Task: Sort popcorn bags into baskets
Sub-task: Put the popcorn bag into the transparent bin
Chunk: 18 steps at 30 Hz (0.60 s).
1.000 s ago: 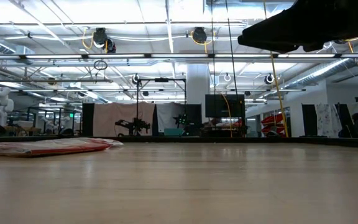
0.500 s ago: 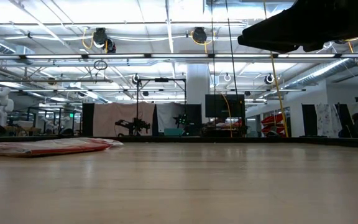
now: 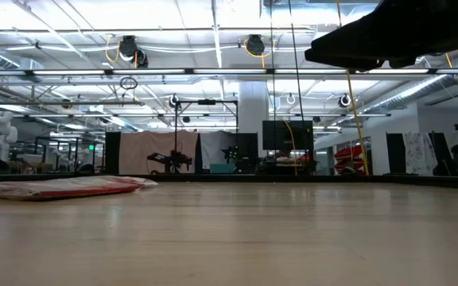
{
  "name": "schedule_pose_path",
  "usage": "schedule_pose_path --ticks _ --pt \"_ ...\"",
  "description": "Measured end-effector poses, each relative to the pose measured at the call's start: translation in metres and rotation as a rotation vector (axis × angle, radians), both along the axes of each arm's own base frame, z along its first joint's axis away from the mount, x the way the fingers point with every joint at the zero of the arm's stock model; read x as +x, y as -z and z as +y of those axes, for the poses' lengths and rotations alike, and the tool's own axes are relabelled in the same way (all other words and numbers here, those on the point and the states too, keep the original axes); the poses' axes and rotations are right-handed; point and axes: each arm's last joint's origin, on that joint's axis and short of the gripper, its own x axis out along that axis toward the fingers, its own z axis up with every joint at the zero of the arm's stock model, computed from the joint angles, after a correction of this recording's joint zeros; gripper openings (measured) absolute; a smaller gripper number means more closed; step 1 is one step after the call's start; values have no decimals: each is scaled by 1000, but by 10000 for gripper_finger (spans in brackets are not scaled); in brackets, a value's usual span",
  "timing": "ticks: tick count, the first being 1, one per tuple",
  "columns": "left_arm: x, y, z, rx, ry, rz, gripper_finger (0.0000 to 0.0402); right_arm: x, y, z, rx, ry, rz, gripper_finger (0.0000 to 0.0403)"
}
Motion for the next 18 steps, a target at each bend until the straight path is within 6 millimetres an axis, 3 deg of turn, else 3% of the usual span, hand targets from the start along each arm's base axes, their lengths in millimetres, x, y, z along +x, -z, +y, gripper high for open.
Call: schedule_pose_path --ticks 5,10,18 --pt "12 15 -18 0 40 -23 19 0 1 2 63 -63 8 208" --pt "20 26 -30 0 59 -31 5 -1 2 4 91 -72 9 208" --pt "30 33 -44 -43 35 -102 17 -2 2 6 86 -76 13 208"
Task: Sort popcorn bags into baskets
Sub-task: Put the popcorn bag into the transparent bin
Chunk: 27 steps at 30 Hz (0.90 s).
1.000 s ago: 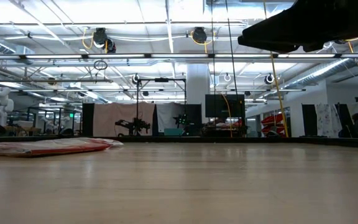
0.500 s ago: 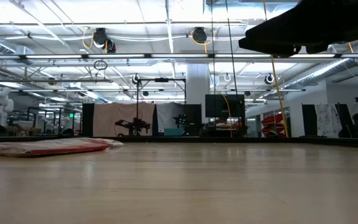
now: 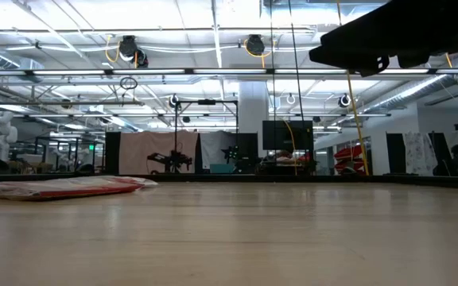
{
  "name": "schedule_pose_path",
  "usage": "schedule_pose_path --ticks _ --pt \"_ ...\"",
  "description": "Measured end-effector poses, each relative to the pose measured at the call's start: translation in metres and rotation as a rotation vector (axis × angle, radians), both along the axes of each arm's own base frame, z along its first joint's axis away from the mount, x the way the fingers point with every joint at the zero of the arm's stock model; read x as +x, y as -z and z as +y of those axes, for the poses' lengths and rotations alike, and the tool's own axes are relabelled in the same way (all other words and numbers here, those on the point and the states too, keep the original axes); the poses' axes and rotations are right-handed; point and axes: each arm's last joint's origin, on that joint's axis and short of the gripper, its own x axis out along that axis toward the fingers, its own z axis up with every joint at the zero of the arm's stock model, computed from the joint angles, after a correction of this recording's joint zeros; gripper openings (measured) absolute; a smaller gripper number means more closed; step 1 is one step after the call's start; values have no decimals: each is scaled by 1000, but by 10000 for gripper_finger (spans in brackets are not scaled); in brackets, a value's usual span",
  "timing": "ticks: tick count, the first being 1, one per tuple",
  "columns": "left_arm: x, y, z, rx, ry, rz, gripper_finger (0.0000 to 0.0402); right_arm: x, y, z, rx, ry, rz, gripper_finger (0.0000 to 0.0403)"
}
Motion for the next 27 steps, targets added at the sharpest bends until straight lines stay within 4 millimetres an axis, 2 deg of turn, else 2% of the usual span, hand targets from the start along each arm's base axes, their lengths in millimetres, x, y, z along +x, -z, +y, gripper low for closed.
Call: schedule_pose_path --ticks 5,11,20,24,27 --pt "4 0 1 28 -39 -58 5 0 1 0 -14 -1 12 208" --pt "2 2 9 97 -139 11 17 -1 3 0 -24 -1 28 208" --pt "-1 -13 17 53 -180 -33 18 0 2 -1 -8 5 22 208" --pt "-3 -19 23 71 -173 -93 19 6 0 -8 76 34 4 208" --pt "-2 -24 30 114 -169 -182 19 18 -7 -12 134 23 10 208"
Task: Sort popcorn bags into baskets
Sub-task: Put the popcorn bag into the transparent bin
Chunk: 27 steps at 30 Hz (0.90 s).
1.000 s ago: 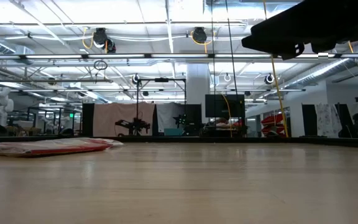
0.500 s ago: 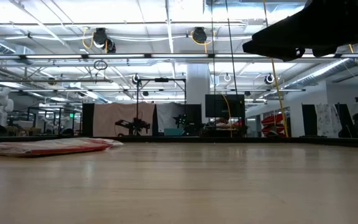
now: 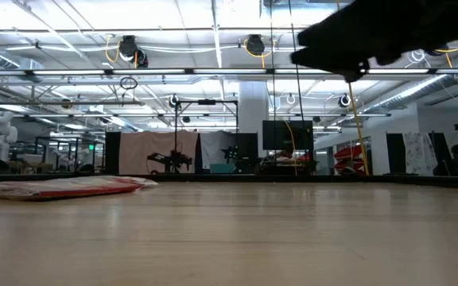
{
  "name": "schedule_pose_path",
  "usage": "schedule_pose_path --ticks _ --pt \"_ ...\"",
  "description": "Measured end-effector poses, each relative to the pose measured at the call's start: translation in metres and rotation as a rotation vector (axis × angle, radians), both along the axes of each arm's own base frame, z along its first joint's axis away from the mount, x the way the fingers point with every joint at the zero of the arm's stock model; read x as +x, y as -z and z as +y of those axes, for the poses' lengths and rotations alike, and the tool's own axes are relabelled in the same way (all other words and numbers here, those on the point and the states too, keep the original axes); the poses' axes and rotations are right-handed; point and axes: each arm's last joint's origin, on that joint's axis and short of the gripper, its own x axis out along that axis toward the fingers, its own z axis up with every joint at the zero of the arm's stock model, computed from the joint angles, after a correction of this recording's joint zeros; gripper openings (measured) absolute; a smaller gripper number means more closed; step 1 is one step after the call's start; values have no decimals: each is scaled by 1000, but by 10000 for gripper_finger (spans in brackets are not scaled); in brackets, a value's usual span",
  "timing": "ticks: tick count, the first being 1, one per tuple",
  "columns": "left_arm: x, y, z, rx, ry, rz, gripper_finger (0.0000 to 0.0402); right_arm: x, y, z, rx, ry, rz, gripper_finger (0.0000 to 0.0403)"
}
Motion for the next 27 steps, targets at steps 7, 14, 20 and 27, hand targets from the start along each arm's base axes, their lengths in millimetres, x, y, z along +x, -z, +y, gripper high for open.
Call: schedule_pose_path --ticks 7,14,20,27 --pt "10 -13 13 367 79 -485 19 55 -11 -19 -12 52 121 208" --pt "27 -16 33 752 17 -676 19 120 -1 -53 -3 10 200 208" --pt "39 -6 53 935 -81 -683 19 177 8 -81 23 -11 321 213" --pt "42 17 69 928 -153 -605 19 220 10 -106 26 -60 338 235"
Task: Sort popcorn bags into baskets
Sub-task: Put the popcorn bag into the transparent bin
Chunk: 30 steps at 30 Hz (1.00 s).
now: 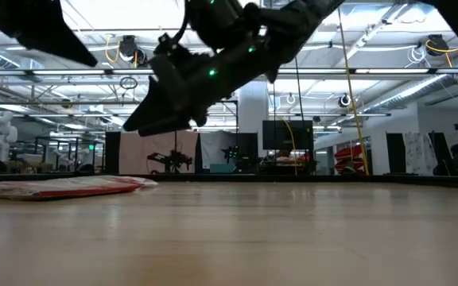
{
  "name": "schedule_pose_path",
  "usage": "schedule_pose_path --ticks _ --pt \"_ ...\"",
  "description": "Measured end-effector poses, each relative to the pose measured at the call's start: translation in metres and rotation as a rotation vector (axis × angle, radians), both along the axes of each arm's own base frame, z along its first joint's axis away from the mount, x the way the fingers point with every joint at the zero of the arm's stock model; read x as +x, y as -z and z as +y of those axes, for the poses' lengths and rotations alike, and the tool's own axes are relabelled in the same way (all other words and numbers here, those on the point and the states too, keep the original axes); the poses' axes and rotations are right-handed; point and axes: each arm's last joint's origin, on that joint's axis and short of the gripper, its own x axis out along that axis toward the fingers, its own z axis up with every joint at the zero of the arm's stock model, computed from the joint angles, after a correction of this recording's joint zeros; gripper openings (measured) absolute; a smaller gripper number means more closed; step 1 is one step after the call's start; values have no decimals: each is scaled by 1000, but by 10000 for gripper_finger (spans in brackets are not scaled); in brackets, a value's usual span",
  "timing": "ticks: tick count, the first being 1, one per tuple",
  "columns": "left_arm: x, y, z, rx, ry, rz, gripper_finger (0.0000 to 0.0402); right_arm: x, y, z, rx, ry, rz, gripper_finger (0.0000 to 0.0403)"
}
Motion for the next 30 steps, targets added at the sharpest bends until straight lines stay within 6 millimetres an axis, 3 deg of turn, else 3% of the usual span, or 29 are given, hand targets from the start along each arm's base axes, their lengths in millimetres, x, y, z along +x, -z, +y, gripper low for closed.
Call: schedule_pose_path --ticks 6,12,20,25,30 --pt "-1 9 -1 -70 -25 -37 19 7 10 -32 16 55 10 247" --pt "5 7 0 -47 -15 -57 19 10 32 -60 176 19 12 247" --pt "10 6 7 -26 -40 -48 19 12 48 -55 205 8 28 243" --pt "13 6 12 -21 -61 -46 19 13 47 -46 126 12 26 242" --pt "15 6 15 -20 -75 -46 19 14 62 -40 117 13 47 242"
